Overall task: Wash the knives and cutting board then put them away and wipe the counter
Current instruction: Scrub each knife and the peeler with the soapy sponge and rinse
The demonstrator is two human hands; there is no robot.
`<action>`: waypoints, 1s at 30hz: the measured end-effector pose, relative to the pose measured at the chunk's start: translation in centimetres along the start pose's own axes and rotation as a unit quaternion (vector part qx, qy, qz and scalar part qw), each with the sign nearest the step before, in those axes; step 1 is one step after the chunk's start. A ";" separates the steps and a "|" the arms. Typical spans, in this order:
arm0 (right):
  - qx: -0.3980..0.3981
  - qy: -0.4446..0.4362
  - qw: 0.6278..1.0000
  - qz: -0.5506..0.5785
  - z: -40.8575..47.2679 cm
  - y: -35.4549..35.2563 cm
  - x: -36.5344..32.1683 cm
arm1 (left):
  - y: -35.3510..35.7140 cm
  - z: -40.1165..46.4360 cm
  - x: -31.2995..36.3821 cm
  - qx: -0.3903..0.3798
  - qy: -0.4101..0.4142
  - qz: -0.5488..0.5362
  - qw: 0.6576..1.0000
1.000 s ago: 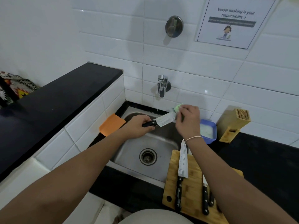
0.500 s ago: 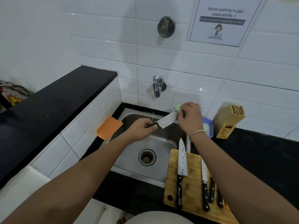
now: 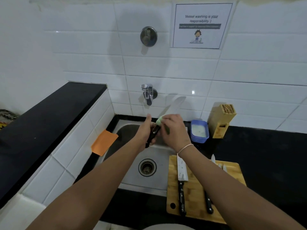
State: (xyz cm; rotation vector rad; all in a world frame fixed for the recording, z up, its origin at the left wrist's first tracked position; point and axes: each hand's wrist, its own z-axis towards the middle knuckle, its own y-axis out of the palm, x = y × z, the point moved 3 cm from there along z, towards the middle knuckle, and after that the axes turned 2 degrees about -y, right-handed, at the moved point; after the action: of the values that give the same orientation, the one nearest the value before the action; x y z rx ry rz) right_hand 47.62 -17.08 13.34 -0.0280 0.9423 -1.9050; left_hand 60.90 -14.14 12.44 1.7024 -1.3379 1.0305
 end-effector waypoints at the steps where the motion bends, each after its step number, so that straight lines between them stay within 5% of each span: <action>1: 0.016 0.024 1.000 -0.004 -0.1 -0.4 0.1 | 0.5 0.0 0.2 -0.002 0.003 0.000 1.000; 7: -0.015 -0.057 0.998 0.024 -3.3 -0.3 -2.3 | 2.5 0.7 0.5 0.036 0.010 -0.023 0.999; 16: 0.113 0.133 0.981 0.084 -5.9 -1.9 -0.8 | 7.0 1.7 -0.2 -0.015 -0.032 -0.159 0.987; 22: 0.099 0.186 0.970 0.117 -7.4 -2.5 0.4 | 8.9 1.3 -0.4 -0.019 -0.030 -0.248 0.968; 26: 0.160 0.325 0.920 0.150 -6.3 -3.8 1.4 | 10.0 1.2 -0.4 -0.011 0.005 -0.192 0.981; 30: 0.149 0.509 0.777 0.338 -6.0 -3.7 3.2 | 11.2 0.6 -0.1 0.009 0.025 -0.149 0.989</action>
State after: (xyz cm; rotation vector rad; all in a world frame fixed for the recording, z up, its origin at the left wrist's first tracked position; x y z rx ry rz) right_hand 40.75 -15.18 10.33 1.4674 1.0796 -1.2565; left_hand 49.97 -16.82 12.81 1.8101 -1.0072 0.9075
